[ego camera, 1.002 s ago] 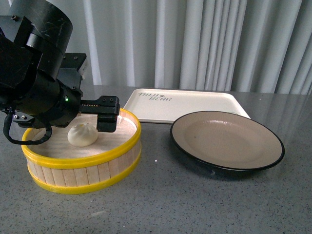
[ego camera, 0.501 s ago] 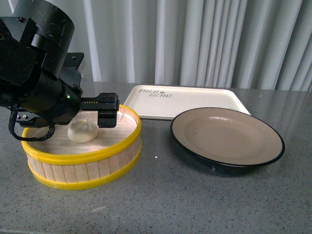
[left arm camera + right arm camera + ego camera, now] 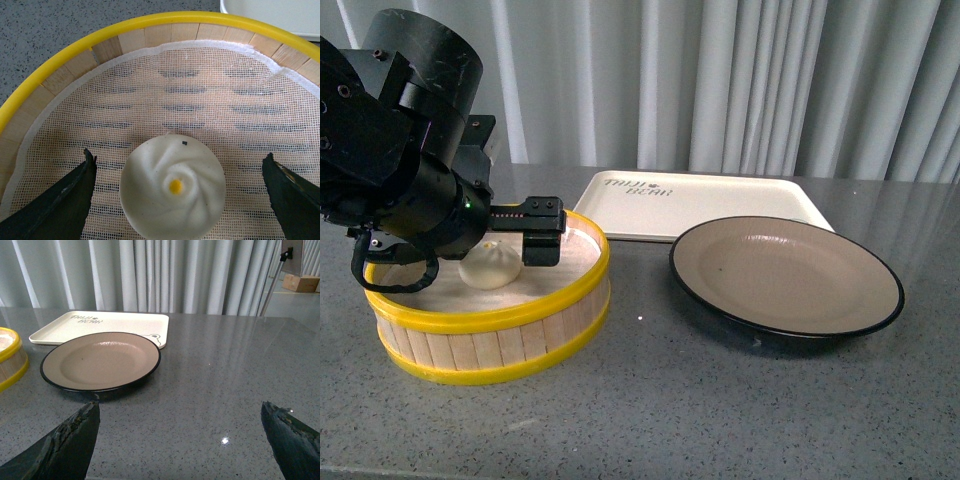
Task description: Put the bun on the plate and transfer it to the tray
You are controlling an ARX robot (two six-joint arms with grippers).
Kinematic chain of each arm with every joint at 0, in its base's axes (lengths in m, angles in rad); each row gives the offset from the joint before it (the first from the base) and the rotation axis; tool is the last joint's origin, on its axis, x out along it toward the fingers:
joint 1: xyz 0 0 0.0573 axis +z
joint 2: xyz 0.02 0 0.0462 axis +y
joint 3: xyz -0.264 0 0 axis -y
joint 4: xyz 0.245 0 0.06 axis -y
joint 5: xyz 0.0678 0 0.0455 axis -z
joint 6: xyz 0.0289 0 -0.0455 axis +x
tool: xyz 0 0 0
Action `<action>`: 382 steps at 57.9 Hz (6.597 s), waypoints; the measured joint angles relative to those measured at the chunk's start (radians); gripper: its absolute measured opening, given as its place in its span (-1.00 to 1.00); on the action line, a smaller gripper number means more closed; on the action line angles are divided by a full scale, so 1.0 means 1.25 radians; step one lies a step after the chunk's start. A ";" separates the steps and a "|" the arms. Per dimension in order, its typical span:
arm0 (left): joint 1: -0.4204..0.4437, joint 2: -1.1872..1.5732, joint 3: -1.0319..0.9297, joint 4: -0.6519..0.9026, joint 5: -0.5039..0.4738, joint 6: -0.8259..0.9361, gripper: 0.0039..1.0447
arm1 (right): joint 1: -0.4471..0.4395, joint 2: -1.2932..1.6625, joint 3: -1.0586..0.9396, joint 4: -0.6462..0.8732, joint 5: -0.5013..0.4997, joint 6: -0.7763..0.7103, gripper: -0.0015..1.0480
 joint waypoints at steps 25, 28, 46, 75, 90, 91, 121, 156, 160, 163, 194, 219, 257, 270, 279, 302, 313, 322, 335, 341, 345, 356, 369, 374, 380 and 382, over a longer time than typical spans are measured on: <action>0.000 0.002 0.000 0.014 -0.023 0.000 -0.39 | 0.000 0.000 0.000 0.000 0.000 0.000 0.84; -0.001 0.002 -0.001 0.022 -0.026 0.003 -0.55 | 0.000 0.000 0.000 0.000 0.000 0.000 0.84; -0.036 -0.042 -0.008 0.016 -0.022 0.009 -0.93 | 0.000 0.000 0.000 0.000 0.000 0.000 0.84; -0.322 -0.041 0.154 -0.005 -0.001 0.092 -0.93 | 0.000 0.000 0.000 0.000 0.000 0.000 0.84; -0.404 0.126 0.313 -0.086 -0.040 0.116 -0.93 | 0.000 0.000 0.000 0.000 0.000 0.000 0.84; -0.405 0.136 0.323 -0.089 -0.042 0.116 -0.93 | 0.000 0.000 0.000 0.000 0.000 0.000 0.84; -0.393 0.256 0.487 -0.179 -0.079 0.133 -0.93 | 0.000 0.000 0.000 0.000 0.000 0.000 0.84; -0.385 0.295 0.533 -0.248 -0.067 0.105 0.01 | 0.000 0.000 0.000 0.000 0.000 0.000 0.84; -0.384 0.295 0.533 -0.247 -0.067 0.100 0.18 | 0.000 0.000 0.000 0.000 0.000 0.000 0.84; -0.381 0.295 0.533 -0.244 -0.067 0.093 0.35 | 0.000 0.000 0.000 0.000 0.000 0.000 0.84; -0.284 0.146 0.423 -0.202 0.009 -0.043 0.88 | 0.000 0.000 0.000 0.000 0.000 0.000 0.84; -0.216 -0.086 -0.076 0.471 -0.183 0.078 0.17 | 0.000 0.000 0.000 0.000 0.002 0.000 0.84; 0.049 -0.591 -0.795 0.698 0.042 0.103 -0.93 | 0.000 0.000 0.000 0.000 0.000 0.000 0.84; 0.093 -0.713 -0.876 0.657 0.087 0.103 -0.93 | 0.000 0.000 0.000 0.000 0.000 0.000 0.84; 0.123 -0.821 -0.926 0.596 0.118 0.103 -0.93 | 0.000 0.000 0.000 0.000 0.000 0.000 0.84; 0.195 -1.008 -0.978 0.476 0.186 0.103 -0.93 | 0.000 0.000 0.000 0.000 0.000 0.000 0.84; 0.195 -1.107 -0.978 0.388 0.186 0.103 -0.93 | 0.000 0.000 0.000 0.000 0.000 0.000 0.84; 0.195 -1.183 -0.979 0.316 0.186 0.103 -0.93 | 0.000 0.000 0.000 0.000 0.000 0.000 0.84; 0.195 -1.268 -0.979 0.234 0.186 0.103 -0.93 | 0.000 0.000 0.000 0.000 0.000 0.000 0.84; 0.195 -1.305 -0.979 0.199 0.186 0.103 -0.93 | 0.000 0.000 0.000 0.000 0.000 0.000 0.84; 0.195 -1.325 -0.979 0.179 0.186 0.103 -0.93 | 0.000 0.000 0.000 0.000 0.000 0.000 0.84; 0.195 -1.372 -0.979 0.132 0.186 0.103 -0.93 | 0.000 0.000 0.000 0.000 0.000 0.000 0.84; 0.195 -1.420 -0.979 0.084 0.186 0.103 -0.93 | 0.000 0.000 0.000 0.000 0.000 0.000 0.84; 0.195 -1.512 -0.979 -0.037 0.188 0.104 -0.93 | 0.000 0.000 0.000 0.000 0.000 0.000 0.84; 0.195 -1.551 -0.979 -0.049 0.188 0.104 -0.93 | 0.000 0.000 0.000 0.000 0.000 0.000 0.84; 0.195 -1.551 -0.979 -0.050 0.188 0.104 -0.93 | 0.000 0.000 0.000 0.000 0.000 0.000 0.84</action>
